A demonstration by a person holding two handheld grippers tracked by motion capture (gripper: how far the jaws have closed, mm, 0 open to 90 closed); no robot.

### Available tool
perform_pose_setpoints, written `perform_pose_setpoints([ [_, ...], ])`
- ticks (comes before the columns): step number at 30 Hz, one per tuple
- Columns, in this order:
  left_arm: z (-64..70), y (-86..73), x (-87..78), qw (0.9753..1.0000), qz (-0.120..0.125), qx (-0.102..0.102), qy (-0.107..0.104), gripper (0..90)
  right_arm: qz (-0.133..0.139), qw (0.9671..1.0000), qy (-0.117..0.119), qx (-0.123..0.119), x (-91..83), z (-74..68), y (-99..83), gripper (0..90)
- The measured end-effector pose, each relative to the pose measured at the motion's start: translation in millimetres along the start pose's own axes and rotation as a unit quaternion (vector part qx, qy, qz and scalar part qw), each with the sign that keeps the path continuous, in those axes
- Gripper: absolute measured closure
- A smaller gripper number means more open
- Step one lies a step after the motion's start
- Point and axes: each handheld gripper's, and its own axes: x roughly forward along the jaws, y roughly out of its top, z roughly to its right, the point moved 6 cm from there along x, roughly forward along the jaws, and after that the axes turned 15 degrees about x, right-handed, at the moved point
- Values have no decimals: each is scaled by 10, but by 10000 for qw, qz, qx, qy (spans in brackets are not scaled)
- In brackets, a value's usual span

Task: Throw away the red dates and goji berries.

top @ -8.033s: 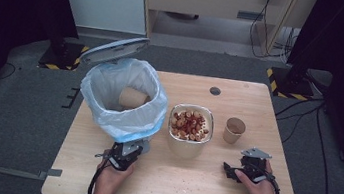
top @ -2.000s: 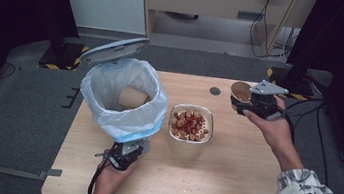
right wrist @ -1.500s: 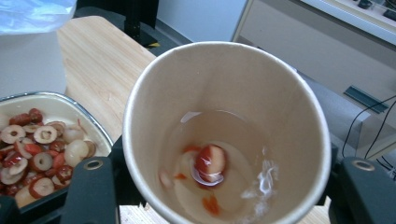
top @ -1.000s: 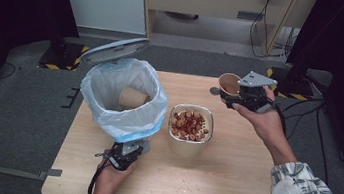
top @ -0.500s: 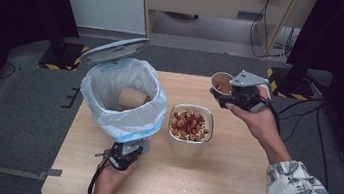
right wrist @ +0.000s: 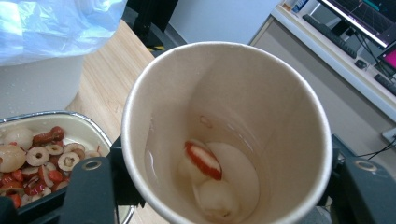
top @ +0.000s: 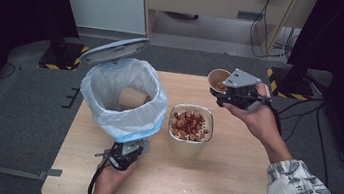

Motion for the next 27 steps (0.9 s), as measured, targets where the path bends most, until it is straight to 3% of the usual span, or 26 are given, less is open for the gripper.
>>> perform_pose_setpoints([
  [4, 1, -1, -2, 10000, -7, -24, 27, 894, -50, 9997, -100, -226, -1, -19, 15, 344],
  [16, -6, 1, 1, 10000, -1, 52, -7, 894, -83, 9995, -75, -304, 9, -69, 54, 342],
  [27, -6, 1, 0, 10000, -6, 53, -7, 894, -113, 9968, -253, -744, -13, -139, 113, 340],
])
